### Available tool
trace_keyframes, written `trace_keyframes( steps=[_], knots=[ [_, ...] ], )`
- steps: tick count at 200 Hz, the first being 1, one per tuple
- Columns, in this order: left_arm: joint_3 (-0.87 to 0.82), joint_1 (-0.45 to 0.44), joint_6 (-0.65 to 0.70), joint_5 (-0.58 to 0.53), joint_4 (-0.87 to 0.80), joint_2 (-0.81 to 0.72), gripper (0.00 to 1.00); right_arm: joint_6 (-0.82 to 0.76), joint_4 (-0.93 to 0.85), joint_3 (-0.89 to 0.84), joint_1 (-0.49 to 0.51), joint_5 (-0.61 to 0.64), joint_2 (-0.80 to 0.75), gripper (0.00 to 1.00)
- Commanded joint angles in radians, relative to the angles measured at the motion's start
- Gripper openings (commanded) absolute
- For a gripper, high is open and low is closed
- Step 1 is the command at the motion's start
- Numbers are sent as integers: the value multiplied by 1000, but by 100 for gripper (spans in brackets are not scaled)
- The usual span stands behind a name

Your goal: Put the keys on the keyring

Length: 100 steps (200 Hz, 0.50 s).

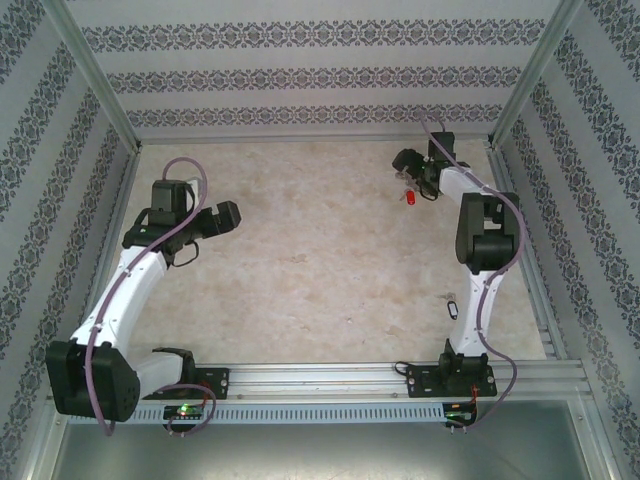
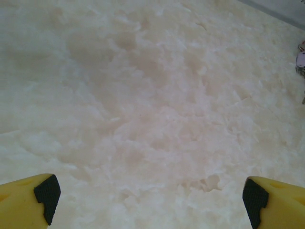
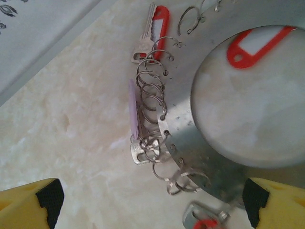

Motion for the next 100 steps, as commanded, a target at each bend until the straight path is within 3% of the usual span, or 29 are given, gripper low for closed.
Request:
trace_keyframes(
  steps=[1, 26, 55, 100],
  knots=[
    [-7, -9, 9, -51, 21, -35, 99, 57, -40, 82, -3, -43, 53, 97],
    [-14, -10, 7, -108, 18, -49, 99, 55, -106, 169, 15, -58, 116, 97],
    [-19, -9, 19, -128, 19, -46, 99, 33, -174, 214, 51, 10, 145, 97],
    [-10, -9, 7, -121, 13, -16, 99, 42, -234, 179, 108, 56, 117, 97]
  ],
)
